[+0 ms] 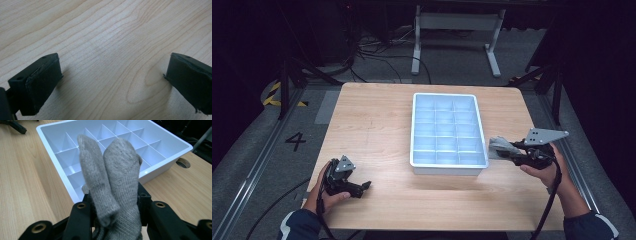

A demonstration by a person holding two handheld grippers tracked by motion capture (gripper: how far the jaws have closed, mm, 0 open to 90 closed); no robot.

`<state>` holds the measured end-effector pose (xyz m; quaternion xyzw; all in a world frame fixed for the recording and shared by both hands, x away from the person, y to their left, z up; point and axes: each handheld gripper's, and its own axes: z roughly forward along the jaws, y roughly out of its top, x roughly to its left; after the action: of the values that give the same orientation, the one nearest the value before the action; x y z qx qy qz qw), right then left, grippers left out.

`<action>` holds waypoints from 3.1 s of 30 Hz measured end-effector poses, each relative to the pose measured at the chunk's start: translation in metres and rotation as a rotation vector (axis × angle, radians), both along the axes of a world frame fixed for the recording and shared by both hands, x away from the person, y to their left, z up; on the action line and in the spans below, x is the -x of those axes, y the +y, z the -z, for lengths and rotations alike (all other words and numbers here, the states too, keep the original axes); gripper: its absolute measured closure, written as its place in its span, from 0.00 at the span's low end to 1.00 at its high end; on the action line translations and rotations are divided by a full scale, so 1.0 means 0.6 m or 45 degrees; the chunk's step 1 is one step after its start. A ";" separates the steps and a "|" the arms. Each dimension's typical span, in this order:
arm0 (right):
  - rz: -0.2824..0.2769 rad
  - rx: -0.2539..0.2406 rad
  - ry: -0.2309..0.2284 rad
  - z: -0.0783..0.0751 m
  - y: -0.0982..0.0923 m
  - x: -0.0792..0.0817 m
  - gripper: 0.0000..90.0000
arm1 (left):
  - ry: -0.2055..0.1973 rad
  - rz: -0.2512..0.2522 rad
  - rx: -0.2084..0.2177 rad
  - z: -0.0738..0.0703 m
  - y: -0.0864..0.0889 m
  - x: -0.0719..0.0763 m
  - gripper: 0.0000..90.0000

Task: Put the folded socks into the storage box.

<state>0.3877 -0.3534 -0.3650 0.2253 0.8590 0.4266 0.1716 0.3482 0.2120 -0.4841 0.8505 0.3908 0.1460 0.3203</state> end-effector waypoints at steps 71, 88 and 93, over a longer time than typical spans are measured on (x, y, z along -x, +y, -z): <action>-0.073 0.381 0.104 0.048 0.165 -0.117 0.75 | 0.000 -0.001 0.001 0.000 0.000 0.000 0.00; -0.128 0.601 0.248 0.057 0.197 -0.146 0.75 | 0.000 -0.001 0.000 0.000 0.000 0.000 0.00; -0.140 0.660 0.292 0.057 0.207 -0.154 0.75 | 0.002 0.004 -0.001 0.000 0.000 0.000 0.00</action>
<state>0.4800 -0.2291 -0.3990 0.1739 0.9641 0.1732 0.1018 0.3482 0.2121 -0.4840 0.8514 0.3897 0.1452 0.3198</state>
